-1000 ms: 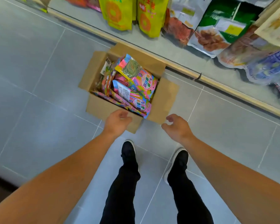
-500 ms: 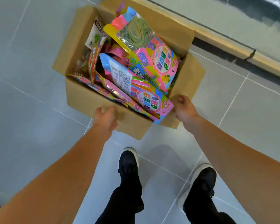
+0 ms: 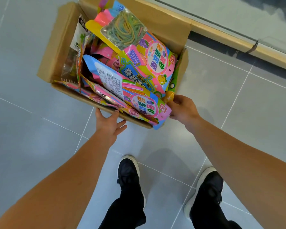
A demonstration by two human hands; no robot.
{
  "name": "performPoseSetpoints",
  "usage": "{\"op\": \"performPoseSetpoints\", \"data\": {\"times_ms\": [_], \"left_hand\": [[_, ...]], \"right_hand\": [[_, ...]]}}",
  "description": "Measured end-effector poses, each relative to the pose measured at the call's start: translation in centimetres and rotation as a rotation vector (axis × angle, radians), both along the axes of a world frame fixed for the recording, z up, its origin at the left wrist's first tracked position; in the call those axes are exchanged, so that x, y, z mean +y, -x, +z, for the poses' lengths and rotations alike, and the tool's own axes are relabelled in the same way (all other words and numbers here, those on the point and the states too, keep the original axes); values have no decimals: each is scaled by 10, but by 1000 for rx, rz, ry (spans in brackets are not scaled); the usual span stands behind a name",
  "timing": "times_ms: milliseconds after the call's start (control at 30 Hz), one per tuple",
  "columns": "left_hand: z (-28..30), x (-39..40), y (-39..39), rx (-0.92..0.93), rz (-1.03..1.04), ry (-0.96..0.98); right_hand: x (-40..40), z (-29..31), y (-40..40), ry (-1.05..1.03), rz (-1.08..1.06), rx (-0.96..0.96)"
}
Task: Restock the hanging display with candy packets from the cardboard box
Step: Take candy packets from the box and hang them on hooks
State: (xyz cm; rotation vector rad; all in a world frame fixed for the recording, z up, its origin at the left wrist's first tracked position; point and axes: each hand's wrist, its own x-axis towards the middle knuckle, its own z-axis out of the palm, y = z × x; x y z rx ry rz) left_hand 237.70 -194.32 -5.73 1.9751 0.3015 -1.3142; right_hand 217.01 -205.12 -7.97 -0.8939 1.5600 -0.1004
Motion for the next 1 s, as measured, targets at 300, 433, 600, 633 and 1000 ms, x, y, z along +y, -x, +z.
{"op": "performPoseSetpoints", "data": {"times_ms": [300,433,600,633,1000], "left_hand": [[6,13,-22,36,-86,-122],[1,10,-32,64,-49,-83],[-5,12,-45,107,-69,-22],[-5,9,-46,105,-82,-8],[-3,-6,-21,89,-168,-20]], "right_hand": [[88,33,-2,-25,-108,77],[130,17,-35,-222,-354,45],[135,9,-83,-565,-801,-291],[128,8,-92,-574,-883,-383],[108,3,-77,-489,-1147,-481]]}}
